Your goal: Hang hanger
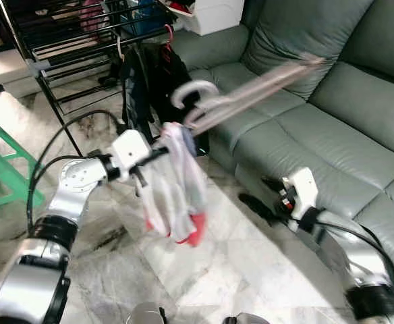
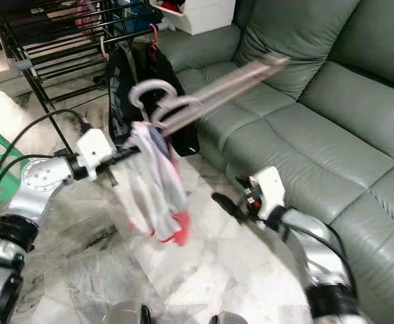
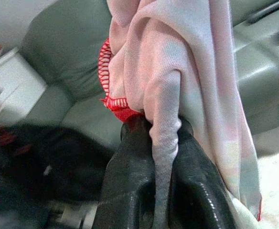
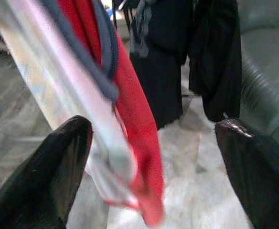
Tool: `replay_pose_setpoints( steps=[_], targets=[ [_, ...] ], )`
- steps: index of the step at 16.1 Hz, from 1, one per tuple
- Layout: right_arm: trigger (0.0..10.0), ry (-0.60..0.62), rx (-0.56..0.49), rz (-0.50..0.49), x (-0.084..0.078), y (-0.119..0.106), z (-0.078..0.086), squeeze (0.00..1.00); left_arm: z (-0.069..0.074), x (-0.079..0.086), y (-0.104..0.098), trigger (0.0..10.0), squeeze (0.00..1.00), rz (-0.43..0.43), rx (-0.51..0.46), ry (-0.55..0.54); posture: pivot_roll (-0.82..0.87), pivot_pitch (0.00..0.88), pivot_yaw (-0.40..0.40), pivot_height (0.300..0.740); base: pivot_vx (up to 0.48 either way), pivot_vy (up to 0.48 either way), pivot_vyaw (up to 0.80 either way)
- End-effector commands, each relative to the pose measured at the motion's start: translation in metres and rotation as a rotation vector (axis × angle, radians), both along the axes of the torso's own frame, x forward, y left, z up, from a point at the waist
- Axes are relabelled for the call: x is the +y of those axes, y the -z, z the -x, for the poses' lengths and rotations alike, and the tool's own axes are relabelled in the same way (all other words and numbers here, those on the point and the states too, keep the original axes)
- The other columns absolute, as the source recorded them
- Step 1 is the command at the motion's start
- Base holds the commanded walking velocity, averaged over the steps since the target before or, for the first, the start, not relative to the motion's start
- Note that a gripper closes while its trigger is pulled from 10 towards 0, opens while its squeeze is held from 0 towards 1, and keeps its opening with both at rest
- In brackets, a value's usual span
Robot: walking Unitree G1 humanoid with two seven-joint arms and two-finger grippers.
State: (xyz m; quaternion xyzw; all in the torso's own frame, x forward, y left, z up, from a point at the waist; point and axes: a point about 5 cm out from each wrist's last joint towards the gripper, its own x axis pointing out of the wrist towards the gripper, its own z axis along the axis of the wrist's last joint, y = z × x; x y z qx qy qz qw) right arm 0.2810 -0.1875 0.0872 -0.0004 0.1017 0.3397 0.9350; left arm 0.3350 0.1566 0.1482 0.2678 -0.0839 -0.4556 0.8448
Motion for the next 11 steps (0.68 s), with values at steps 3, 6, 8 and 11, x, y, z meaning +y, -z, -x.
replay_pose_setpoints(
  steps=[3,6,8,11],
  targets=[
    [10.0,-0.016,-0.061,-0.064,0.014,-0.014,-0.011,1.0,0.008,-0.013,-0.008,0.0,0.0,0.014,-0.022,0.089,-0.01,0.022,0.046,0.74,0.0,0.0,0.0],
    [10.0,-0.06,-0.07,-0.093,0.027,-0.017,-0.016,1.0,0.016,-0.029,-0.012,0.0,0.0,0.058,-0.017,0.143,-0.01,0.019,0.044,0.74,0.0,0.0,0.0],
    [10.0,-0.081,-0.066,-0.102,0.036,-0.015,-0.018,1.0,0.024,-0.043,-0.02,0.0,0.0,0.099,-0.029,0.197,-0.01,0.018,0.043,0.74,0.0,0.0,0.0],
    [10.0,-0.084,-0.062,-0.096,0.042,-0.013,-0.024,0.84,0.034,-0.055,-0.027,0.0,0.0,0.124,-0.03,0.243,-0.01,0.021,0.041,0.74,0.0,0.0,0.0]
  ],
)
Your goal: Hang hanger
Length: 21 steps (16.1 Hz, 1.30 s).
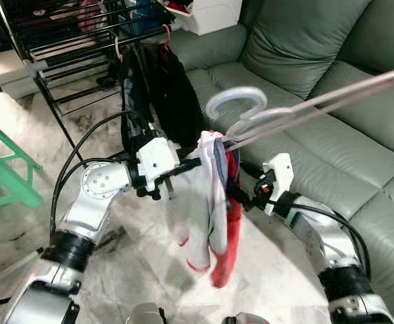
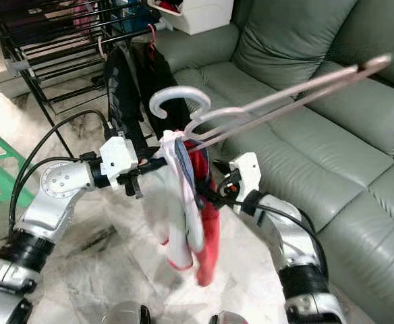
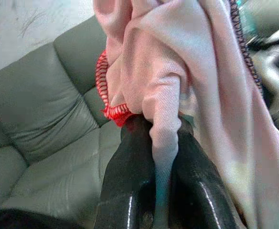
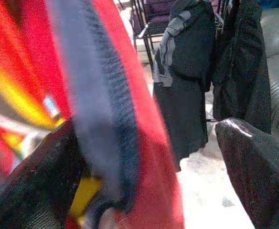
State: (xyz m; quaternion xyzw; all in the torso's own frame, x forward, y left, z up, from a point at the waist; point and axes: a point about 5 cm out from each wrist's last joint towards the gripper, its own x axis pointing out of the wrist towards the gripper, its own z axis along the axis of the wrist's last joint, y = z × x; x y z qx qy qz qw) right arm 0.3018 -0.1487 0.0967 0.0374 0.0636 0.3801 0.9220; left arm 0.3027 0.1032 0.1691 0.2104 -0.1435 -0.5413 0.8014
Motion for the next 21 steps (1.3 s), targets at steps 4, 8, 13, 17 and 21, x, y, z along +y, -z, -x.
replay_pose_setpoints(
  steps=[4,8,13,17,21],
  targets=[
    [10.0,0.099,0.107,0.076,0.002,0.019,-0.013,0.33,0.013,-0.024,-0.027,0.0,0.0,0.101,-0.027,0.063,0.0,0.021,0.03,0.74,0.0,0.0,0.0],
    [0.4,0.162,0.194,0.171,-0.034,0.036,0.007,0.0,0.002,-0.005,-0.035,0.0,0.0,0.1,-0.026,-0.035,-0.01,0.031,0.024,0.74,0.0,0.0,0.0],
    [0.0,0.252,0.202,0.243,-0.098,0.021,0.04,0.0,-0.022,0.03,-0.029,0.0,0.0,0.014,-0.055,-0.193,-0.05,0.035,0.031,0.74,0.0,0.0,0.0],
    [0.0,0.611,0.143,0.32,-0.171,-0.017,0.044,0.0,-0.031,0.065,-0.013,0.0,0.0,-0.062,0.013,-0.267,-0.08,0.032,0.041,0.74,0.0,0.0,0.0],
    [0.0,0.99,-0.114,0.164,-0.198,-0.08,0.013,0.0,-0.014,0.082,0.018,0.0,0.0,-0.035,0.309,-0.148,-0.07,0.026,0.041,0.74,0.0,0.0,0.0]
  ],
)
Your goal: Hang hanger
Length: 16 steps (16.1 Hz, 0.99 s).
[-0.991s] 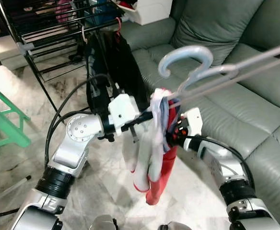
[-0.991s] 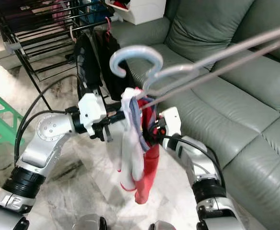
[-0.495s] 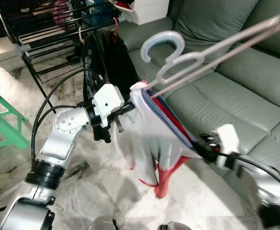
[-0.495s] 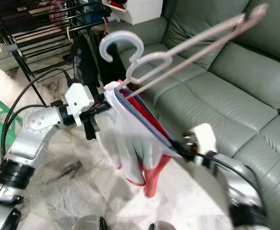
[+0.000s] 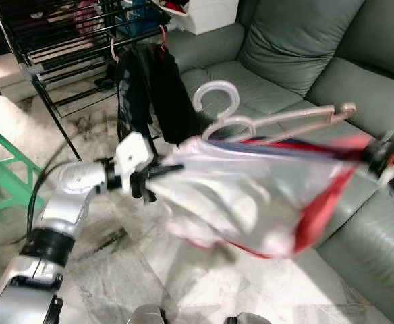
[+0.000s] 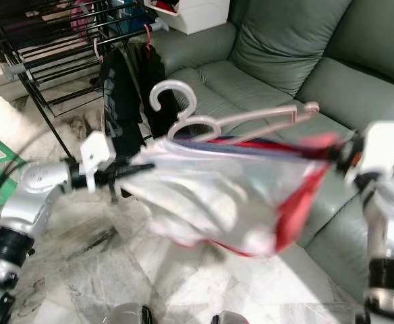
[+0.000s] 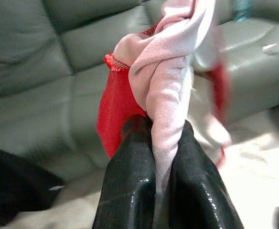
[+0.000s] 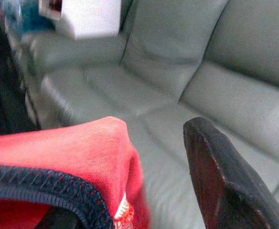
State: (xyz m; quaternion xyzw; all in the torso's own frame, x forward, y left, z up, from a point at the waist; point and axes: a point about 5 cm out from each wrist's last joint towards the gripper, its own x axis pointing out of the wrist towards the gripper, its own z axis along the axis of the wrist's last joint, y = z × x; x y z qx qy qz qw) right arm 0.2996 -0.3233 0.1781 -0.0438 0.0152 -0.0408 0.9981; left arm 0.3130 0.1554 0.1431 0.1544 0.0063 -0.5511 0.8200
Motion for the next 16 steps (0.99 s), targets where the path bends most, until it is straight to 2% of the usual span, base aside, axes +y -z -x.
replay_pose_setpoints(
  steps=[1,4,6,7,9,11,12,13,14,15,16],
  targets=[
    [0.0,0.129,-0.058,-0.012,-0.017,-0.009,0.003,0.0,0.001,0.033,0.001,0.0,0.0,0.004,0.052,-0.072,-0.07,0.026,0.038,0.74,0.0,0.0,0.0],
    [0.0,0.08,-0.132,-0.025,-0.002,-0.021,-0.009,0.0,0.008,0.037,0.02,0.0,0.0,-0.112,0.074,-0.038,-0.07,0.023,0.03,0.74,0.0,0.0,0.0],
    [0.0,0.071,-0.144,-0.023,0.001,-0.024,-0.012,0.0,0.01,0.037,0.028,0.0,0.0,-0.145,0.078,-0.022,-0.07,0.021,0.031,0.74,0.0,0.0,0.0],
    [0.0,0.071,-0.146,-0.024,0.001,-0.024,-0.012,0.0,0.01,0.037,0.032,0.0,0.0,-0.156,0.083,-0.041,-0.07,0.021,0.031,0.74,0.0,0.0,0.0],
    [0.0,0.053,-0.146,-0.028,0.005,-0.024,-0.014,0.0,0.003,0.038,0.039,0.0,0.0,-0.236,0.047,-0.114,-0.07,0.021,0.031,0.74,0.0,0.0,0.0],
    [0.0,0.026,-0.135,-0.027,0.014,-0.022,-0.02,0.0,-0.003,0.034,0.043,0.0,0.0,-0.281,0.003,-0.188,-0.08,0.02,0.035,0.74,0.0,0.0,0.0],
    [0.0,-0.021,-0.103,0.014,0.031,-0.014,-0.03,0.0,-0.008,0.023,0.045,0.0,0.0,-0.261,-0.017,-0.258,-0.08,0.017,0.037,0.74,0.0,0.0,0.0],
    [0.0,-0.043,-0.092,0.034,0.041,-0.012,-0.035,0.0,-0.009,0.018,0.045,0.0,0.0,-0.251,-0.025,-0.281,-0.08,0.015,0.038,0.74,0.0,0.0,0.0],
    [0.0,-0.089,-0.076,0.059,0.061,-0.006,-0.045,0.0,-0.011,0.006,0.045,0.0,0.0,-0.196,-0.025,-0.319,-0.08,0.011,0.038,0.74,0.0,0.0,0.0],
    [0.0,-0.105,-0.077,0.074,0.071,-0.005,-0.05,0.0,-0.011,-0.001,0.046,0.0,0.0,-0.165,-0.015,-0.327,-0.08,0.011,0.038,0.74,0.0,0.0,0.0],
    [0.0,-0.136,-0.078,0.104,0.091,-0.003,-0.059,0.0,-0.009,-0.014,0.047,0.0,0.0,-0.124,-0.007,-0.323,-0.07,0.005,0.035,0.74,0.0,0.0,0.0]
  ],
)
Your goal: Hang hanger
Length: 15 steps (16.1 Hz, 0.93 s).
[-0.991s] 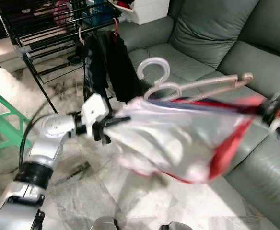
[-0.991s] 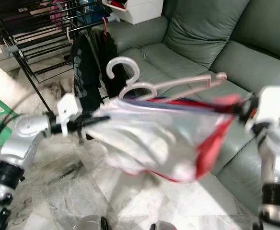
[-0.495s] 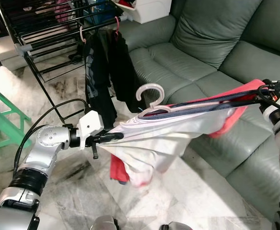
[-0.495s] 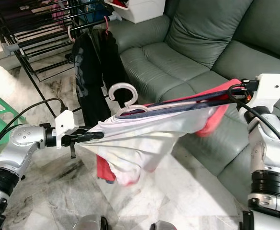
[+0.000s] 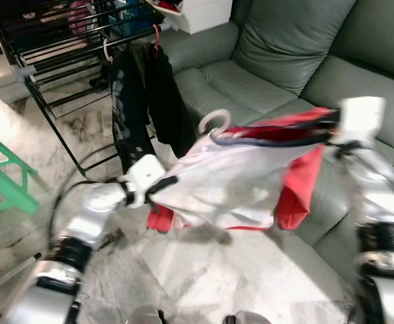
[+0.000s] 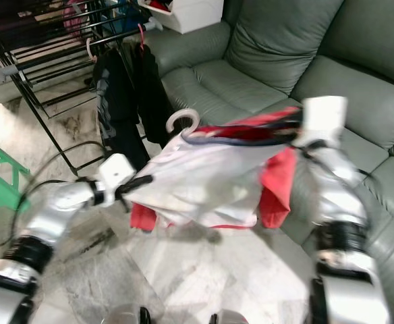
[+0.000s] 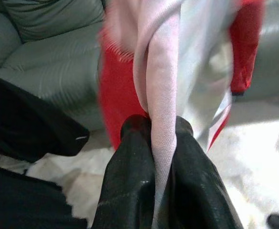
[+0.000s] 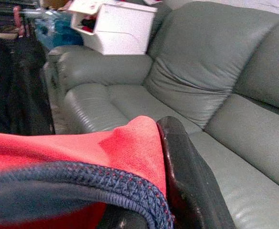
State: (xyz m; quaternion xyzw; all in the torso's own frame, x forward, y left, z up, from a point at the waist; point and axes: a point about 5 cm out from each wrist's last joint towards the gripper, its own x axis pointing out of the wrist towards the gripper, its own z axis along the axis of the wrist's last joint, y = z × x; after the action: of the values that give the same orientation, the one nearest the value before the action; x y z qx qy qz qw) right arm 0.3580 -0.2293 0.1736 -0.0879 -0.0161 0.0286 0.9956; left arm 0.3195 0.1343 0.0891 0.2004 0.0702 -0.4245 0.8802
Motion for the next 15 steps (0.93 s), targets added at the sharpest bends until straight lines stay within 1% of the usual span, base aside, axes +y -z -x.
replay_pose_setpoints(
  steps=[1,2,3,4,5,6,7,8,9,10,11,12,14,15],
  targets=[
    [0.0,-0.032,-0.036,0.064,0.02,-0.008,-0.01,0.0,0.001,-0.007,-0.004,0.0,0.0,0.016,-0.026,0.002,-0.07,0.005,0.035,0.74,0.0,0.0,0.0],
    [0.0,-0.062,-0.043,0.107,0.035,-0.009,-0.015,0.0,0.004,-0.016,-0.003,0.0,0.0,0.014,-0.031,0.022,-0.07,0.005,0.035,0.74,0.0,0.0,0.0],
    [0.0,-0.103,-0.044,0.187,0.058,-0.008,-0.023,0.0,0.009,-0.029,-0.001,0.0,0.0,0.0,-0.047,0.046,-0.05,0.0,0.028,0.74,0.0,0.0,0.0],
    [0.0,-0.144,-0.046,0.221,0.075,-0.006,-0.026,0.0,0.013,-0.039,-0.002,0.0,0.0,-0.016,-0.066,0.062,-0.04,0.0,0.024,0.74,0.0,0.0,0.0],
    [0.0,-0.204,-0.05,0.26,0.093,-0.003,-0.026,0.0,0.015,-0.046,-0.001,0.0,0.0,-0.052,-0.083,0.078,-0.04,0.0,0.024,0.74,0.0,0.0,0.0],
    [0.0,-0.231,-0.051,0.269,0.099,-0.001,-0.025,0.0,0.015,-0.049,-0.001,0.0,0.0,-0.06,-0.086,0.07,-0.04,0.0,0.024,0.74,0.0,0.0,0.0],
    [0.0,-0.323,-0.028,0.243,0.118,0.008,-0.019,0.0,0.014,-0.054,0.002,0.0,0.0,-0.08,-0.084,0.028,-0.04,0.003,0.027,0.74,0.0,0.0,0.0],
    [0.0,-0.367,-0.014,0.233,0.124,0.011,-0.016,0.0,0.013,-0.055,0.004,0.0,0.0,-0.095,-0.086,0.013,-0.04,0.003,0.027,0.74,0.0,0.0,0.0],
    [0.0,-0.436,-0.002,0.233,0.134,0.016,-0.012,0.0,0.011,-0.056,0.006,0.0,0.0,-0.115,-0.084,-0.012,-0.04,0.004,0.03,0.74,0.0,0.0,0.0],
    [0.0,-0.625,0.039,0.219,0.152,0.026,0.008,0.0,0.004,-0.056,0.005,0.0,0.0,-0.115,-0.087,-0.106,-0.05,0.009,0.035,0.74,0.0,0.0,0.0],
    [0.0,-0.625,0.039,0.219,0.152,0.026,0.008,0.0,0.004,-0.056,0.005,0.0,0.0,-0.115,-0.087,-0.106,-0.05,0.009,0.035,0.74,0.0,0.0,0.0],
    [0.0,-0.703,0.066,0.223,0.155,0.033,0.02,0.0,-0.001,-0.053,0.005,0.0,0.0,-0.103,-0.087,-0.178,-0.05,0.009,0.037,0.74,0.0,0.0,0.0],
    [0.0,-0.827,0.089,0.222,0.155,0.042,0.044,0.0,-0.009,-0.047,0.006,0.0,0.0,-0.069,-0.065,-0.315,-0.05,0.01,0.037,0.74,0.0,0.0,0.0],
    [0.0,-0.839,0.092,0.225,0.155,0.044,0.047,0.0,-0.01,-0.046,0.005,0.0,0.0,-0.059,-0.061,-0.33,-0.05,0.01,0.037,0.74,0.0,0.0,0.0]
  ],
)
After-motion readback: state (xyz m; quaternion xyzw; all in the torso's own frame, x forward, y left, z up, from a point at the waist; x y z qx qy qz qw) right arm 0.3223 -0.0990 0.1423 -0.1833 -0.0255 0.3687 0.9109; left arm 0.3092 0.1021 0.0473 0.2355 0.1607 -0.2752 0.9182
